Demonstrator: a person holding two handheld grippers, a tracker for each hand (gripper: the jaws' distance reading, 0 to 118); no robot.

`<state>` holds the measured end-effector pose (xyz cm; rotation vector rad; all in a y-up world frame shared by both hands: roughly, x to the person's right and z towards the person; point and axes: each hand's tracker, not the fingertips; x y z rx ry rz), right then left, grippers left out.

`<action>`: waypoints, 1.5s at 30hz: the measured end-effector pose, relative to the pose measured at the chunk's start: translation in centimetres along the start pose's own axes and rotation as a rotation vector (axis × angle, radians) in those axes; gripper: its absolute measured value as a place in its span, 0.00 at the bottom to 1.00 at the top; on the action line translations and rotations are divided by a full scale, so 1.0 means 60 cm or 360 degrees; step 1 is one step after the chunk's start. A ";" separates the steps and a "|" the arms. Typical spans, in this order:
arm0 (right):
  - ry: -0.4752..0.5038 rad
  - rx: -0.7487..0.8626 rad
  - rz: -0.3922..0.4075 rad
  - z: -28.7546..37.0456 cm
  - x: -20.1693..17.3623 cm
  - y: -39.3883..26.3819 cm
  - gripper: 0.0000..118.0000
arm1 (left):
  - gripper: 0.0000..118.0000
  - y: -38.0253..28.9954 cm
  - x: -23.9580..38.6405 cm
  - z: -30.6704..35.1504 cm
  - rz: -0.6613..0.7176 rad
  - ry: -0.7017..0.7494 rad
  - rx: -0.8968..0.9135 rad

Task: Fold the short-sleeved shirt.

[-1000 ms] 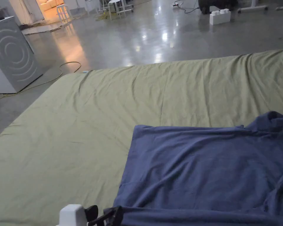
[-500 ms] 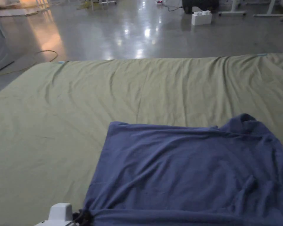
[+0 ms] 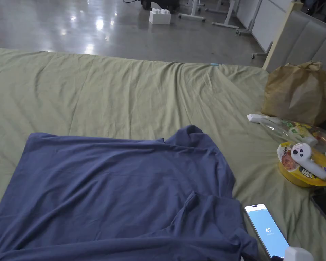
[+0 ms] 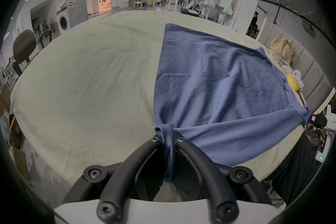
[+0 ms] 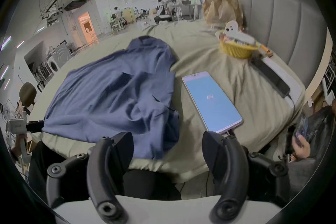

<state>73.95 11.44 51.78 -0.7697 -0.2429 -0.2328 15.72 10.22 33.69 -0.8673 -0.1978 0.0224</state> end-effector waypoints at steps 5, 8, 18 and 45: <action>0.0164 -0.0022 -0.0138 -0.044 0.018 -0.007 0.07 | 0.07 0.006 0.003 0.004 -0.0064 0.0031 -0.0010; 0.0156 0.0051 -0.0069 -0.019 0.008 0.000 0.05 | 0.06 0.016 -0.008 0.028 0.0034 -0.0034 0.0028; 0.0142 0.0345 -0.0058 -0.056 -0.036 0.221 0.05 | 0.06 0.195 -0.036 0.013 0.0066 -0.0036 0.0346; 0.0182 0.0741 0.0005 0.060 -0.048 0.232 0.61 | 0.72 0.224 0.051 0.229 -0.0208 -0.0112 0.0941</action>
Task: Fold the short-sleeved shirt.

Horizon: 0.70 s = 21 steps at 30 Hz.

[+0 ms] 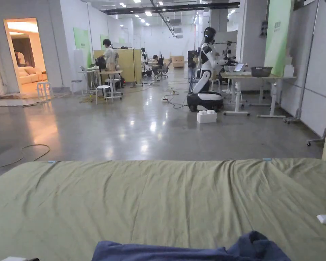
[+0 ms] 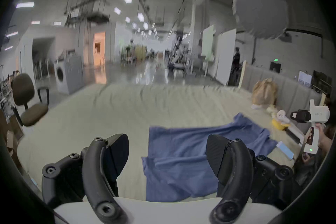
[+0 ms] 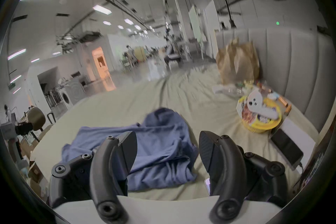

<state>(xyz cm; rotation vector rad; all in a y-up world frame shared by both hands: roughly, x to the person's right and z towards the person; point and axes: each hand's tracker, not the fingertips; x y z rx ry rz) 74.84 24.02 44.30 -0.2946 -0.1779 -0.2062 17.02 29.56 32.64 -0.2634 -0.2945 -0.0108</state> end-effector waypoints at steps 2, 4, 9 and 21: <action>0.0040 0.0076 0.0029 0.058 -0.020 -0.006 0.61 | 0.71 0.009 0.019 0.058 0.0054 -0.0032 0.0093; 0.0011 0.0130 0.0047 0.111 -0.046 -0.016 0.52 | 0.57 0.005 0.040 0.112 0.0065 -0.0032 0.0114; 0.0043 0.0069 0.0109 0.187 -0.083 -0.062 0.09 | 0.00 -0.042 0.084 0.180 -0.0029 0.0030 0.0118; 0.0096 0.0026 0.0145 0.182 -0.108 -0.072 0.00 | 0.00 -0.087 0.053 0.090 0.0269 -0.0103 -0.0194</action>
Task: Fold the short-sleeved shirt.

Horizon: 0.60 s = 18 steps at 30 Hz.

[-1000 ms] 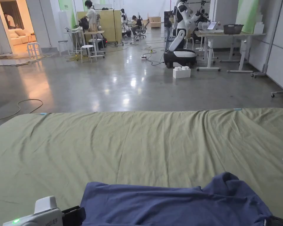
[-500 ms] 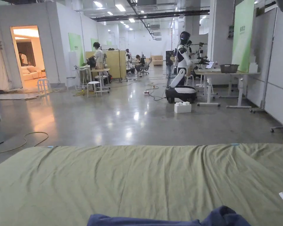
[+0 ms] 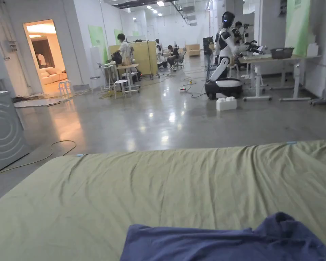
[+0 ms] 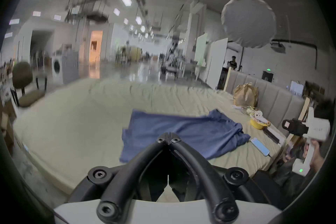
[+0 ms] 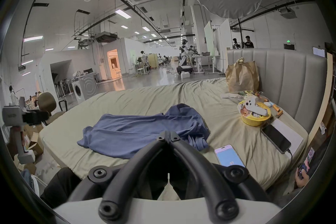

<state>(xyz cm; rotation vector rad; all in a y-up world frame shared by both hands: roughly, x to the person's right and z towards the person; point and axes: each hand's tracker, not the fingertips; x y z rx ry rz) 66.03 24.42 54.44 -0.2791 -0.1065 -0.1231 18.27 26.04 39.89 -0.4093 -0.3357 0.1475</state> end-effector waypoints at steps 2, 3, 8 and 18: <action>0.0013 -0.0017 -0.0006 -0.001 0.004 -0.010 0.00 | 0.01 -0.012 -0.039 -0.051 0.0224 0.0041 -0.0123; 0.0018 -0.0017 -0.0003 0.000 0.003 -0.015 0.00 | 0.12 -0.027 -0.062 -0.078 0.0315 0.0018 -0.0126; 0.0024 -0.0104 -0.0017 0.007 0.006 -0.039 0.00 | 0.53 -0.068 -0.142 -0.232 0.0383 0.0201 -0.0412; -0.0077 -0.0288 -0.0076 0.013 0.043 -0.075 0.00 | 0.06 -0.117 -0.138 -0.353 0.0155 0.0370 -0.0632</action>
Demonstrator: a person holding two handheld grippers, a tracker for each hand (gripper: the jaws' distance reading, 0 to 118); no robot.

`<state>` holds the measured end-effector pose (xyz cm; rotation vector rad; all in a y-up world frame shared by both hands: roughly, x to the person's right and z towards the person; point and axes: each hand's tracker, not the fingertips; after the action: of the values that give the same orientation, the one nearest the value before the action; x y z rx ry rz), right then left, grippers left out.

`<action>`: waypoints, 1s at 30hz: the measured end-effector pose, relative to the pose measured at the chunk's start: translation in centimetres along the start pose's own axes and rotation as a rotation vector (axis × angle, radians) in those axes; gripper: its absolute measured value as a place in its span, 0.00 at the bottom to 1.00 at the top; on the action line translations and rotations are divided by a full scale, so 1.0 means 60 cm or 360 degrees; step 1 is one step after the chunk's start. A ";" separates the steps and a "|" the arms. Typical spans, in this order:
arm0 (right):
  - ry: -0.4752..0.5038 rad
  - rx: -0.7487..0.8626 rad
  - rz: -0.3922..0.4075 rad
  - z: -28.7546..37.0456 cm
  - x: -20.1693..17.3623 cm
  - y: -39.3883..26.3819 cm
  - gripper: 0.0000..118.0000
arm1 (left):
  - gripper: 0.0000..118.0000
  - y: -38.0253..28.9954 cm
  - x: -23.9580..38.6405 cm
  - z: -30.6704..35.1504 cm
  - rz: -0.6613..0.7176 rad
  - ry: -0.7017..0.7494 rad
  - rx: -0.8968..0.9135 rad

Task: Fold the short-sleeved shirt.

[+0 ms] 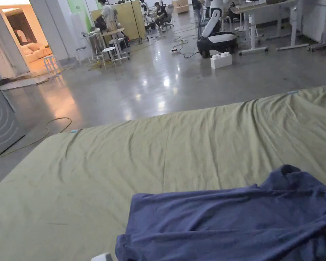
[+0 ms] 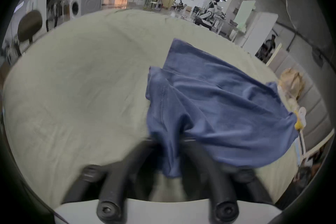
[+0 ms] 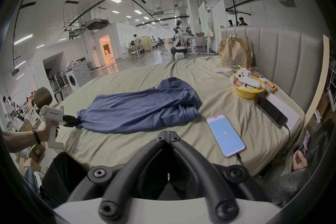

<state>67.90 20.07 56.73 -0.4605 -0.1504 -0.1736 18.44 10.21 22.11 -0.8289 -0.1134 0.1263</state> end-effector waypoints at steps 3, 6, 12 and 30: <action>0.0041 -0.0081 -0.0139 -0.040 0.013 -0.001 0.00 | 0.06 -0.008 0.024 -0.016 -0.0100 0.0014 -0.0078; 0.0014 -0.0153 -0.0102 -0.116 0.017 0.017 0.03 | 0.06 -0.002 0.016 -0.023 -0.0069 -0.0015 -0.0137; -0.0055 -0.0410 -0.0433 -0.349 0.098 0.039 0.43 | 0.06 0.004 0.020 -0.026 -0.0145 -0.0013 -0.0205; -0.0358 -0.0271 -0.0059 -0.326 0.047 0.074 0.08 | 0.06 0.038 -0.021 0.122 0.0079 -0.0164 0.0118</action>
<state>73.61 14.75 38.04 -0.6469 -0.3664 -0.1712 15.95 16.86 25.28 -0.7517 -0.1842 0.2185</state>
